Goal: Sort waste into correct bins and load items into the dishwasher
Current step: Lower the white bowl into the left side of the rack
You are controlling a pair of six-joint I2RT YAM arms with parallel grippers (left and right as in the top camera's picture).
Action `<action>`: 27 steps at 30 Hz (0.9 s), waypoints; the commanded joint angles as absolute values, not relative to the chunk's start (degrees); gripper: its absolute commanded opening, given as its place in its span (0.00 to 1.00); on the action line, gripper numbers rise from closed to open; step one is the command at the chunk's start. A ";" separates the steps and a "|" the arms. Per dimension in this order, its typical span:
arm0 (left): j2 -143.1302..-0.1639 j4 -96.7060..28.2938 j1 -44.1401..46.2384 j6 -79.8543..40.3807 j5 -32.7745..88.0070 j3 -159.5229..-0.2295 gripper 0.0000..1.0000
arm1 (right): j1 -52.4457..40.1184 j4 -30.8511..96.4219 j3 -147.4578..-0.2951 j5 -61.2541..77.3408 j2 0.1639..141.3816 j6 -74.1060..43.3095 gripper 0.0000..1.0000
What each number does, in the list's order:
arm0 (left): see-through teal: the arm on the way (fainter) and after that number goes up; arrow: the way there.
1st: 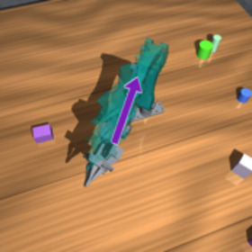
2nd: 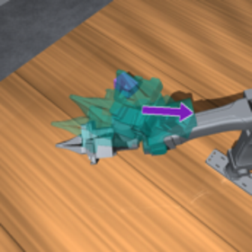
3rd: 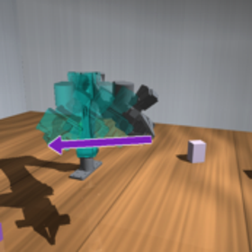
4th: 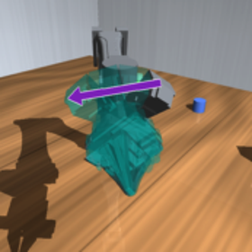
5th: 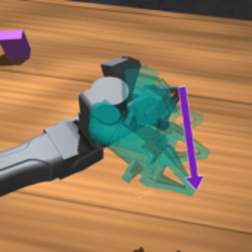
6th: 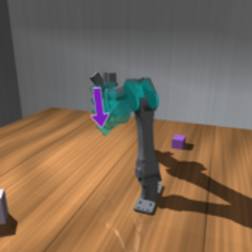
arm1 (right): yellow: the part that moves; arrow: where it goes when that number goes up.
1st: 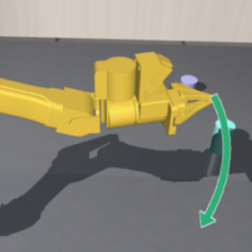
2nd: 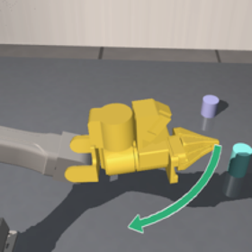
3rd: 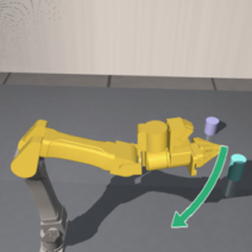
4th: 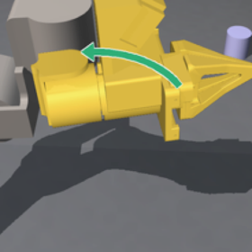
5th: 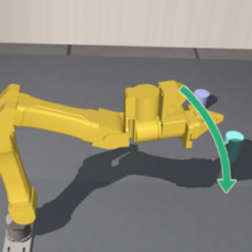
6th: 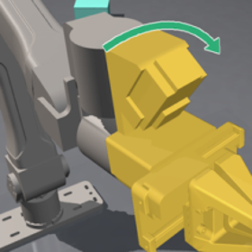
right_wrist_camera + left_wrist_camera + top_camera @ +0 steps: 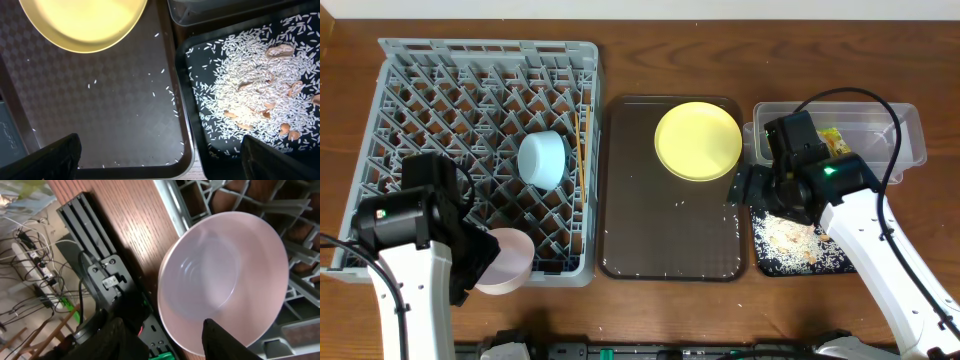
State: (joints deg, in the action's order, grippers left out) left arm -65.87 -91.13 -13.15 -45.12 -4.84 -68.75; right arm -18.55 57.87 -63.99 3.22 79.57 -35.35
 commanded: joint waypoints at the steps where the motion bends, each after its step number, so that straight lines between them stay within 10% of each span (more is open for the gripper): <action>1: -65.69 -90.24 -13.61 -44.66 -4.27 -67.13 0.51 | -18.44 57.89 -64.01 3.42 79.31 -34.59 0.99; 8: -65.91 -85.56 -15.92 -45.32 -3.40 -59.42 0.47 | -18.44 57.91 -64.01 3.44 79.31 -34.61 0.99; 12: -65.80 -84.05 -17.39 -45.28 -2.96 -59.61 0.08 | -18.44 57.63 -64.01 3.44 79.31 -34.59 0.99; 27: -65.98 -80.07 -13.43 -34.04 -16.56 -69.80 0.07 | -18.44 57.56 -64.01 3.44 79.31 -34.00 0.99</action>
